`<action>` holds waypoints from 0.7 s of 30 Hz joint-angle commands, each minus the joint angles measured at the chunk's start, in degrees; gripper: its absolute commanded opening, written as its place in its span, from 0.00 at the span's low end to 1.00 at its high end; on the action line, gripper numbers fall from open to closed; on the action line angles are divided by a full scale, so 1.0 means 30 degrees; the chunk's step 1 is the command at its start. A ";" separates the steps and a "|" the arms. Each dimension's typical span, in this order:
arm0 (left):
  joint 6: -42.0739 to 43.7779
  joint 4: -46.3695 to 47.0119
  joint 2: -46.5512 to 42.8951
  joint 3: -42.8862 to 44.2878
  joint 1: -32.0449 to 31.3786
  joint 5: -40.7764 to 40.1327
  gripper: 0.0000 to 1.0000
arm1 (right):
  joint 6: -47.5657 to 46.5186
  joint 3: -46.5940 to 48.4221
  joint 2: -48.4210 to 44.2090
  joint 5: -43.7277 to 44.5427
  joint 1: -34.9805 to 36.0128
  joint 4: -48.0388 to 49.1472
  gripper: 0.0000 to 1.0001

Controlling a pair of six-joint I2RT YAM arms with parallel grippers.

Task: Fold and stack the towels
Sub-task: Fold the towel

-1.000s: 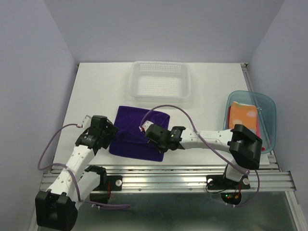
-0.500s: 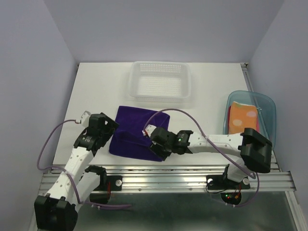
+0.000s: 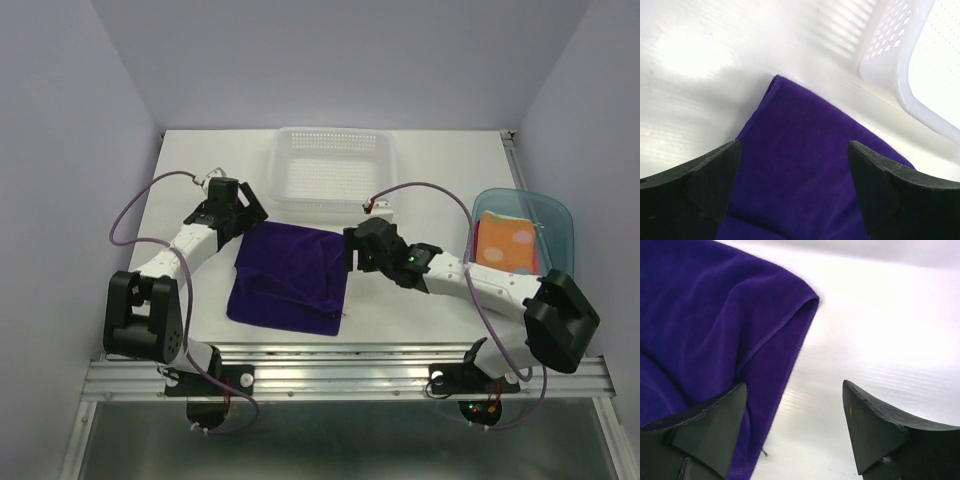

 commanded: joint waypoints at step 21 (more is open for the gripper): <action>0.3741 0.4441 0.5579 0.1683 0.1859 0.3882 0.69 | 0.2357 0.0176 0.5051 0.1794 -0.2354 0.6781 0.71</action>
